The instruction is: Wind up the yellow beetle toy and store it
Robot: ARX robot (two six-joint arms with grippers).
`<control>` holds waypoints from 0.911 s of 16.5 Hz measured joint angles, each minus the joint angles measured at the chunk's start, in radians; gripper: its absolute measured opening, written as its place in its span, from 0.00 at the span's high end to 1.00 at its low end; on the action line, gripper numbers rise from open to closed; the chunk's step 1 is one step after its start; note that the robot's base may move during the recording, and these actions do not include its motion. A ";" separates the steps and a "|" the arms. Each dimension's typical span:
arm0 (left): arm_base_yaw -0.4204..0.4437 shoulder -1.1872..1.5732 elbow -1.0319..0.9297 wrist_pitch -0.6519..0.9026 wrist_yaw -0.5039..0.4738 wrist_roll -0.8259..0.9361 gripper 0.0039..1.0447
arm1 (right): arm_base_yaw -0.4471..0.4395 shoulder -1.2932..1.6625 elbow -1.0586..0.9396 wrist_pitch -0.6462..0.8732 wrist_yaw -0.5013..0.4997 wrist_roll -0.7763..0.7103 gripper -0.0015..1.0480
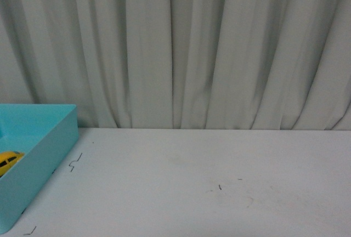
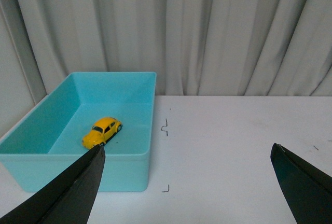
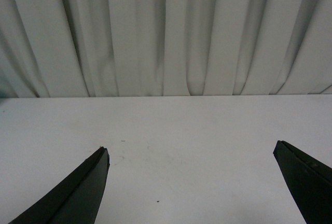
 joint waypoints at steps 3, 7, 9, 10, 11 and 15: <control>0.000 0.000 0.000 0.001 0.000 0.000 0.06 | 0.000 0.000 0.000 0.002 0.000 0.000 0.06; 0.000 0.000 0.000 0.000 0.000 0.000 0.06 | 0.000 0.000 0.000 0.000 0.000 0.000 0.06; 0.000 0.000 0.000 0.000 0.000 0.000 0.06 | 0.000 0.000 0.000 0.000 0.000 0.000 0.06; 0.000 0.000 0.000 0.000 0.000 0.000 0.06 | 0.000 0.000 0.000 0.001 0.000 0.000 0.06; 0.000 0.000 0.000 0.000 0.000 0.000 0.06 | 0.000 0.000 0.000 0.000 0.000 0.000 0.06; 0.000 0.000 0.000 0.000 0.000 0.000 0.06 | 0.000 0.000 0.000 0.000 0.000 0.000 0.06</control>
